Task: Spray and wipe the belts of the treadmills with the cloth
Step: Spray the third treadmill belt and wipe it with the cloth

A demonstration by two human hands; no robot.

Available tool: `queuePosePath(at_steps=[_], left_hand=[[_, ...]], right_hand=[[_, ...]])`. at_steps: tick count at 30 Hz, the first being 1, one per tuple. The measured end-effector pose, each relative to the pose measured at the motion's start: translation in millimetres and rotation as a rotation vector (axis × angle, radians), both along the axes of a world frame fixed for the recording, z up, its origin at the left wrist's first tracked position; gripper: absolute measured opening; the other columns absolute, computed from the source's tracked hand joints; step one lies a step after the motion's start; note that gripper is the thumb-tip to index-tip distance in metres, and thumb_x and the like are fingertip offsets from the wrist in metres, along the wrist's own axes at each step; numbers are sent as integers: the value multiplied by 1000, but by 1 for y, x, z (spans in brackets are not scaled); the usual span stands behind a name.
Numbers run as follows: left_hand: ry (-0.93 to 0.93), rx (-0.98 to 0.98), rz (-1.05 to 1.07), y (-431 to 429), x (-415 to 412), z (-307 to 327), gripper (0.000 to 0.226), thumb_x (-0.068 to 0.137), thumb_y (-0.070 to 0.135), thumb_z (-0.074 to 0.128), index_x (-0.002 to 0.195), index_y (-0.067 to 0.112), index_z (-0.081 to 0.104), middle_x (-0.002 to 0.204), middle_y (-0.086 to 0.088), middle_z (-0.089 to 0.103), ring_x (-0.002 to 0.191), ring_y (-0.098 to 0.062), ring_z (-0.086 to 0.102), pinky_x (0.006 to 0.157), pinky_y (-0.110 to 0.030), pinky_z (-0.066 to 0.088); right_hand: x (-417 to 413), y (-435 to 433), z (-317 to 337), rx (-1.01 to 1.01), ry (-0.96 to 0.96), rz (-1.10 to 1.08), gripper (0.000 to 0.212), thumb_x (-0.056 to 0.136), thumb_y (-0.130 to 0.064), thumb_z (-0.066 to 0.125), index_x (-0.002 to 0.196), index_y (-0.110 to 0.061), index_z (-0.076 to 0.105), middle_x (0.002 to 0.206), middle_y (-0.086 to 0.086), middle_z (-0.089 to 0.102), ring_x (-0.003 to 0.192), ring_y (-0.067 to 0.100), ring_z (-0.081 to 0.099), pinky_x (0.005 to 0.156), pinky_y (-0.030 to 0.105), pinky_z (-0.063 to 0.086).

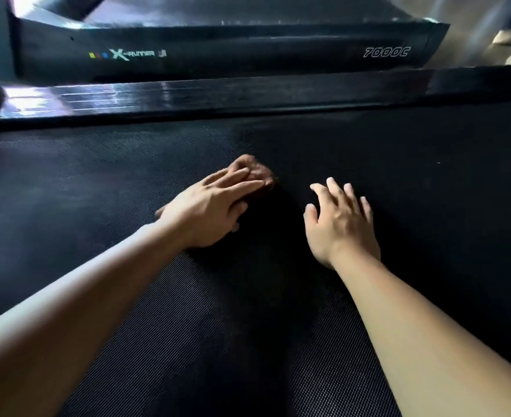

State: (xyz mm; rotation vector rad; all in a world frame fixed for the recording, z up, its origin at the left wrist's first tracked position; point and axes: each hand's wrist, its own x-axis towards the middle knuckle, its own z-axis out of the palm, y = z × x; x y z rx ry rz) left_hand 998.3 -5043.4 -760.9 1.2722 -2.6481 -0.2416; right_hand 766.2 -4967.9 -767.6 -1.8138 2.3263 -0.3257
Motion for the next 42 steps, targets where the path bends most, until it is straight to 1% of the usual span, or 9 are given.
queuePosePath(at_steps=[4,12,15,18,21,28,31,37,42], left_hand=[[61,-59,210,-10,43,-2,52,98,39,42,149,30,44,158,2,40,146,-24,34,122,-32,18],[5,79,646,-94,6,5,60,98,34,42,156,38,26,167,3,17,152,-28,17,124,-40,15],[-43,87,552,-88,-31,8,63,96,34,40,156,40,23,168,5,11,154,-23,10,125,-39,11],[-82,32,264,-48,-70,17,54,102,25,48,154,17,38,166,-2,19,151,-20,13,121,-33,8],[-13,36,143,7,-89,15,55,104,26,45,157,22,29,166,-7,19,154,-18,8,123,-28,1],[28,-13,364,109,-43,12,56,97,42,29,148,27,45,159,-6,38,146,-14,22,117,-11,-5],[45,14,598,100,-33,12,48,104,30,37,152,22,40,163,-10,29,152,-21,20,121,-21,-2],[-69,122,798,65,-105,9,62,100,38,19,159,20,22,168,-9,13,155,-26,4,125,-39,0],[-190,125,562,62,-217,4,71,92,36,5,159,17,19,168,-8,10,155,-34,1,124,-51,5]], right_hand=[[-1,0,-1,-5,8,3,50,102,-42,27,151,-33,27,166,-4,12,153,22,4,123,45,1],[-2,1,-2,-15,-6,20,50,103,-41,26,152,-31,26,166,-1,11,153,24,3,123,46,0],[-4,1,-3,-20,-39,36,50,104,-39,27,152,-30,27,166,0,12,153,24,3,123,45,-1],[-9,-1,-2,-35,-121,35,46,104,-35,31,150,-28,35,165,-1,16,153,22,5,123,43,-1],[-16,-1,4,-77,-251,33,42,103,-29,36,143,-23,46,162,1,27,152,23,13,123,39,4],[-63,11,20,-67,-210,240,43,102,-31,41,143,-19,46,157,4,37,150,28,17,122,39,9],[-102,21,21,-28,-123,252,45,102,-35,41,145,-23,43,161,3,29,151,26,14,122,41,6],[-185,34,20,23,-13,187,49,102,-40,38,150,-29,37,164,1,21,152,25,10,122,45,4],[-225,39,12,101,12,162,52,102,-48,31,153,-39,27,166,-1,12,153,25,4,123,46,0]])
